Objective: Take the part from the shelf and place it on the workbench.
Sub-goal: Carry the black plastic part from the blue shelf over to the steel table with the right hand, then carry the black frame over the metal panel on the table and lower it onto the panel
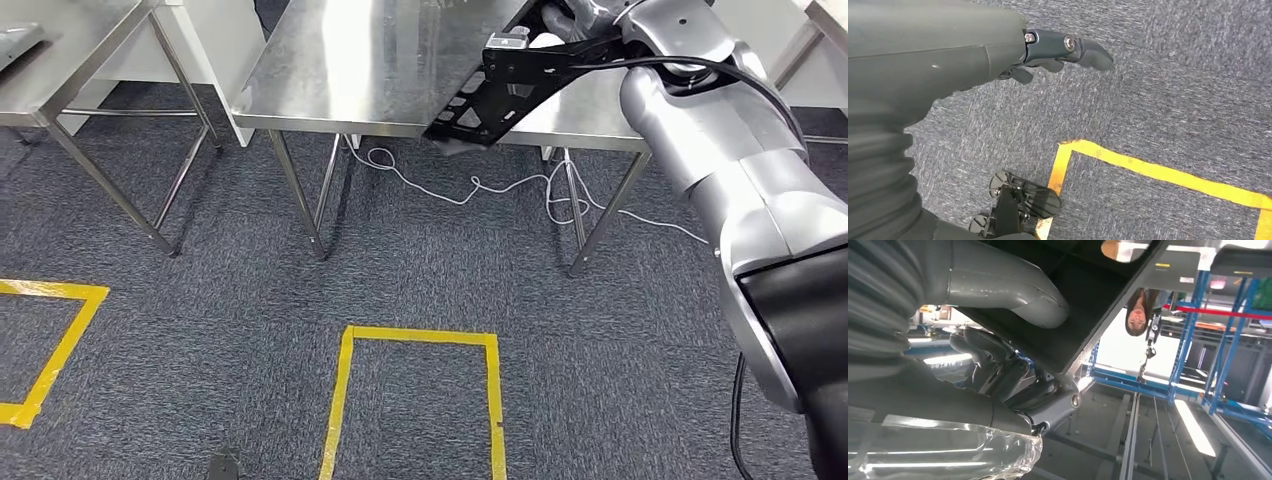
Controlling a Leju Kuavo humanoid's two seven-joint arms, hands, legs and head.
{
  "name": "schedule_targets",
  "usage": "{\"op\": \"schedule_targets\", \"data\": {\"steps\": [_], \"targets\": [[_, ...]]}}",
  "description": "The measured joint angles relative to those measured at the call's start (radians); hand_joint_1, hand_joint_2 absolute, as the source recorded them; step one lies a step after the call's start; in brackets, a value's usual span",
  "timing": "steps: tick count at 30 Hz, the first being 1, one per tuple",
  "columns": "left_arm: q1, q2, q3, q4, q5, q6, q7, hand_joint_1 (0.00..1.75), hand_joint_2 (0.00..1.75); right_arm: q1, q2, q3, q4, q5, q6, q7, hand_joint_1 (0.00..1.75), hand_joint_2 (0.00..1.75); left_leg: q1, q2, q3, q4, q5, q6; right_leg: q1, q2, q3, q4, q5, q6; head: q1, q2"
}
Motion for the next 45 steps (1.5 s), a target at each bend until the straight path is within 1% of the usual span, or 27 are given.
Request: {"op": "schedule_targets", "data": {"steps": [1,3,7,11,18,30,41,45], "targets": [[0.0,0.0,0.0,0.0,0.0,0.0,0.005,0.0,1.75,0.001,0.001,0.001,0.0,0.0,-0.001,0.0,1.75,1.75,-0.002,-0.001,-0.003,0.004,-0.002,0.002,0.0,0.0,0.003,-0.006,0.003,-0.004,0.0,0.0],[0.002,0.001,0.002,0.0,0.002,-0.001,0.018,0.0,1.75,0.002,0.004,0.002,0.0,0.0,-0.005,0.0,1.75,1.75,-0.001,0.0,-0.004,0.004,-0.002,0.007,0.001,0.0,0.003,-0.006,0.006,-0.007,0.0,0.0],[0.002,0.001,0.002,0.0,0.0,-0.002,0.035,0.0,1.75,0.002,0.009,0.006,0.0,0.0,-0.016,0.002,1.75,1.75,0.001,0.006,0.0,0.0,-0.002,0.007,0.004,0.006,0.002,-0.006,0.007,-0.01,0.0,0.0],[0.002,0.001,0.002,0.0,-0.001,-0.004,0.038,0.0,1.75,0.002,0.011,0.007,0.0,0.001,-0.023,0.002,1.75,1.75,0.003,0.009,0.001,-0.001,-0.001,0.004,0.007,0.008,0.002,-0.005,0.006,-0.01,0.0,0.0],[0.002,0.001,0.002,0.0,-0.003,-0.008,0.042,0.0,1.75,0.002,0.012,0.008,0.0,0.002,-0.028,-0.002,1.75,1.75,0.004,0.009,0.001,-0.002,-0.002,-0.011,0.008,0.008,0.001,-0.005,0.005,-0.012,0.0,0.0],[0.002,0.001,0.003,0.0,-0.003,-0.008,0.042,0.0,1.75,0.0,0.014,0.009,0.0,0.002,-0.029,-0.002,1.75,1.75,-0.004,0.009,0.0,-0.002,-0.001,-0.011,0.006,0.008,0.003,-0.005,0.006,-0.011,0.0,0.0],[0.002,0.002,0.003,0.0,-0.002,-0.009,0.043,0.0,1.75,-0.001,0.015,0.011,0.001,0.002,-0.033,0.001,1.75,1.75,-0.006,0.009,0.0,-0.002,-0.001,-0.011,0.006,0.008,0.004,-0.005,0.006,-0.011,0.0,0.0],[0.002,0.002,0.004,0.0,0.003,-0.028,0.049,0.0,1.75,-0.001,0.015,0.015,0.001,0.003,-0.038,0.006,1.75,1.75,-0.006,0.009,0.0,-0.002,-0.001,-0.011,0.006,0.008,0.004,-0.005,0.006,-0.011,0.0,0.0]]}}
